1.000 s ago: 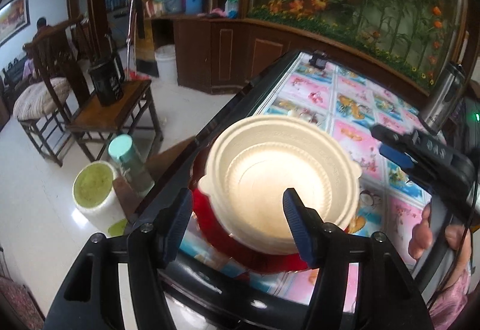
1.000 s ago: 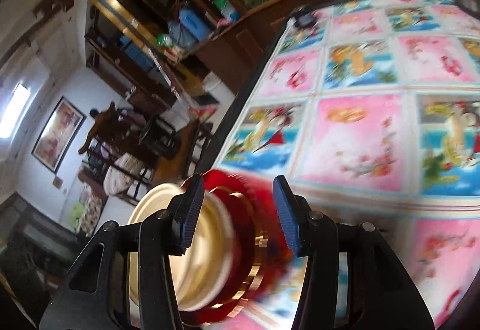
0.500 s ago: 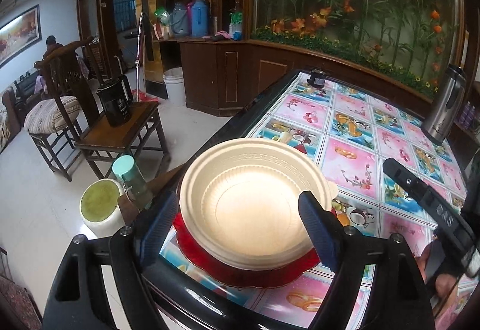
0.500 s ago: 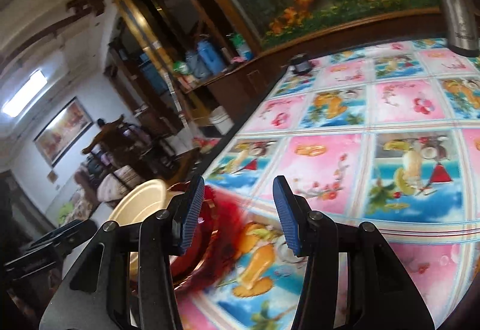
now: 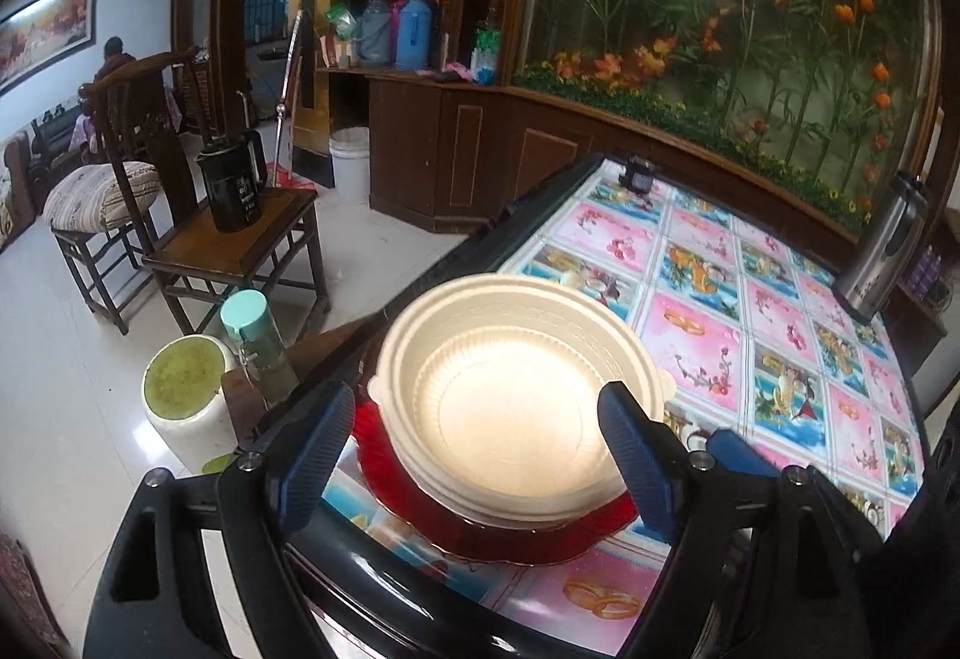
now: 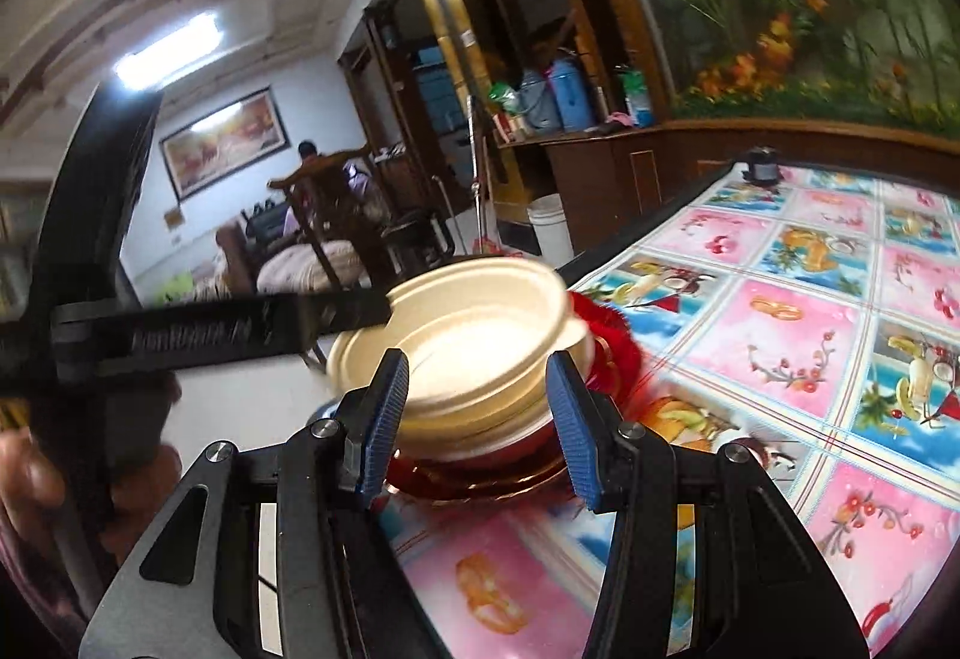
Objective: Organize plates and bowls
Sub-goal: 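Open both grippers and withdraw them from the stack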
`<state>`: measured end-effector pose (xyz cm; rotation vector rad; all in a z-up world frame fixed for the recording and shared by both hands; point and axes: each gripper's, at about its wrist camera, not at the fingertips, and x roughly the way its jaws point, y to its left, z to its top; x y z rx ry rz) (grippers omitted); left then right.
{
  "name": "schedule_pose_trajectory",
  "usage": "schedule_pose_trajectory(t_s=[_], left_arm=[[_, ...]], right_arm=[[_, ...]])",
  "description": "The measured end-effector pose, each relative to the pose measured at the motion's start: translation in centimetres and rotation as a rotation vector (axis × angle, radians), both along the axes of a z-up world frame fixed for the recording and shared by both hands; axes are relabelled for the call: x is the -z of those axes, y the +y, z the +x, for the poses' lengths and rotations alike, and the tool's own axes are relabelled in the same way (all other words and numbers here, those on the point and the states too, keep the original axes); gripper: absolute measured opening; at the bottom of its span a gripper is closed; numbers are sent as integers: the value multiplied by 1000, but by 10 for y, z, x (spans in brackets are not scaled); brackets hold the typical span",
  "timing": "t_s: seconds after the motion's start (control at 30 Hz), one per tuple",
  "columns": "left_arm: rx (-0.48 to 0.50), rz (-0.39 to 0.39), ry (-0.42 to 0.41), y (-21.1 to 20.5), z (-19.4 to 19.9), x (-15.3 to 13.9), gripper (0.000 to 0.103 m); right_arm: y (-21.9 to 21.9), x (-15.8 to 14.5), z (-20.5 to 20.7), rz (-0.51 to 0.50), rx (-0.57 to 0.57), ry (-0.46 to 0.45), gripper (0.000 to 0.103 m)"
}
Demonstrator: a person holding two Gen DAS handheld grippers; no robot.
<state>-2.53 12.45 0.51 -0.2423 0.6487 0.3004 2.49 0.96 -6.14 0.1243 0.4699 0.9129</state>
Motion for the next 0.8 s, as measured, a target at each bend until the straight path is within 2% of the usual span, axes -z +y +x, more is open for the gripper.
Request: schedule_pose_trajectory(t_s=[0.23, 0.37, 0.53, 0.63, 0.8], left_arm=[[-18, 28, -37, 4, -7, -2, 84], [-3, -32, -19, 9, -5, 2, 84], [-12, -14, -28, 9, -7, 2, 84], [-18, 11, -45, 8, -10, -1, 84], [-16, -14, -19, 12, -5, 3, 84]], right_arm=[[10, -3, -8, -17, 3, -14, 48], [12, -5, -11, -20, 0, -13, 48], [16, -7, -11, -23, 3, -16, 48], [16, -6, -7, -18, 12, 4, 48], [13, -3, 2, -4, 33, 47, 48]])
